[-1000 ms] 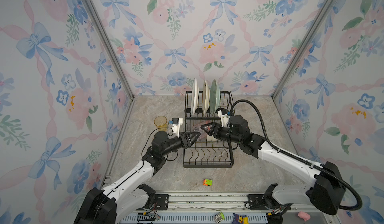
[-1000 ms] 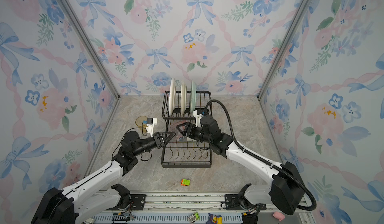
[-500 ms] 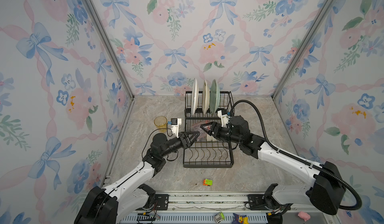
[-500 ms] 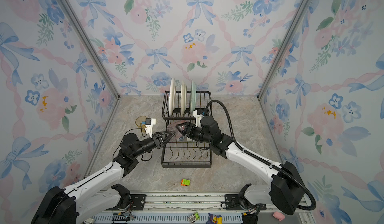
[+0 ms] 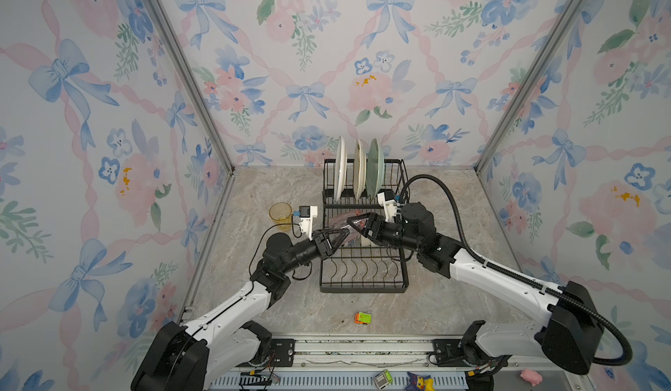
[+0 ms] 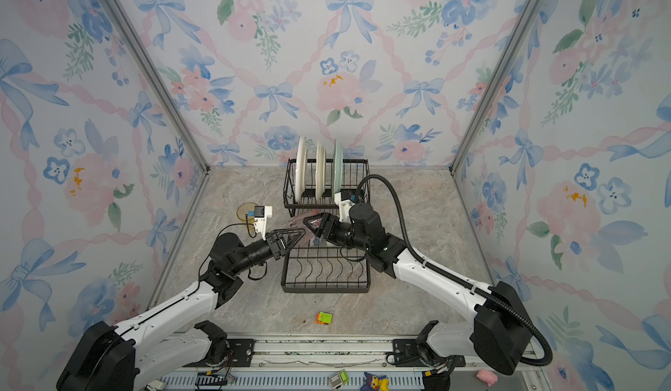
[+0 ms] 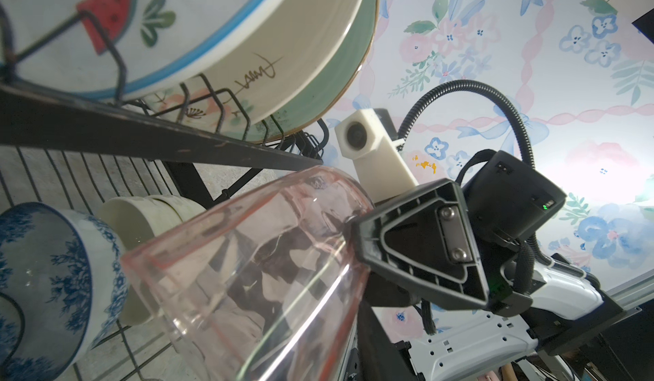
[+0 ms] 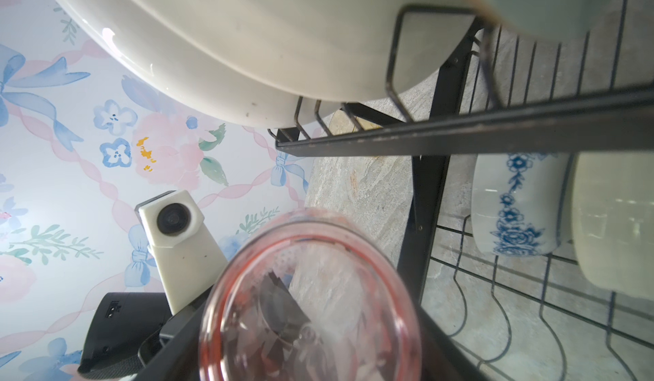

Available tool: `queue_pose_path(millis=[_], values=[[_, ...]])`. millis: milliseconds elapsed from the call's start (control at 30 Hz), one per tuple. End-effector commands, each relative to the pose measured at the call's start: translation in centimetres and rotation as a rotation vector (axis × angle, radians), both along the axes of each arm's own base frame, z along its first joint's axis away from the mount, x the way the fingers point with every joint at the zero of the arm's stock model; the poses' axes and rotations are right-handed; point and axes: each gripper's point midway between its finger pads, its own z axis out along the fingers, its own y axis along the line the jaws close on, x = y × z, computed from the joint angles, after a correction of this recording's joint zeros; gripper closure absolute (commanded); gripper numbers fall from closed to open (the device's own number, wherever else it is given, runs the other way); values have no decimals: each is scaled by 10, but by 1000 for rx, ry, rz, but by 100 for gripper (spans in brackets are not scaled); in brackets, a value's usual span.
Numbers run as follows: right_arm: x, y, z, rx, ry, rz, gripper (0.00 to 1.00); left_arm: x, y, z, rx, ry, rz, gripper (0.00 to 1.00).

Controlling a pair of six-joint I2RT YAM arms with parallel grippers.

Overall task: Unload the mixed dishes from the dish rack
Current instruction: 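Close the left gripper on the pink glass held by the right gripper, then open the right gripper and pull the pink glass away with the left gripper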

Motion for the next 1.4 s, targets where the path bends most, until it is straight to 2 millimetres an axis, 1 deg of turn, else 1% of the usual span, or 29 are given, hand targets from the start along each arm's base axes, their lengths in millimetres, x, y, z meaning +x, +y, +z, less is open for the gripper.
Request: queue_pose_path(millis=[0, 33, 133, 233, 433, 533, 633, 733, 1167, 1300, 1367], values=[[-13, 6, -21, -43, 43, 45, 28, -9, 1, 22, -41, -99, -18, 71], [-14, 5, -23, -45, 44, 43, 28, -10, 1, 22, -42, -100, -17, 73], [-16, 5, -25, -49, 48, 39, 28, -10, 3, 23, -45, -106, -11, 82], [-16, 5, -25, -49, 48, 39, 28, -9, 5, 22, -45, -105, 5, 89], [-18, 9, -18, -48, 31, 52, 26, -8, 6, 20, -45, -97, 9, 91], [-19, 9, -18, -55, 29, 55, 21, -6, 8, 19, -45, -90, 18, 99], [-19, 7, -18, -64, 24, 46, 16, -4, 9, 15, -37, -76, 26, 100], [-18, 3, -19, -76, 17, 33, 13, -5, 8, 13, -34, -70, 18, 100], [-15, -5, -19, -123, -16, 4, 11, -7, 15, 6, -4, -53, 46, 100], [-13, -11, -18, -163, -50, -12, 11, -4, 20, 1, 23, -30, 71, 100], [-12, -15, -16, -195, -79, -23, 11, -1, 25, -2, 64, -15, 97, 100]])
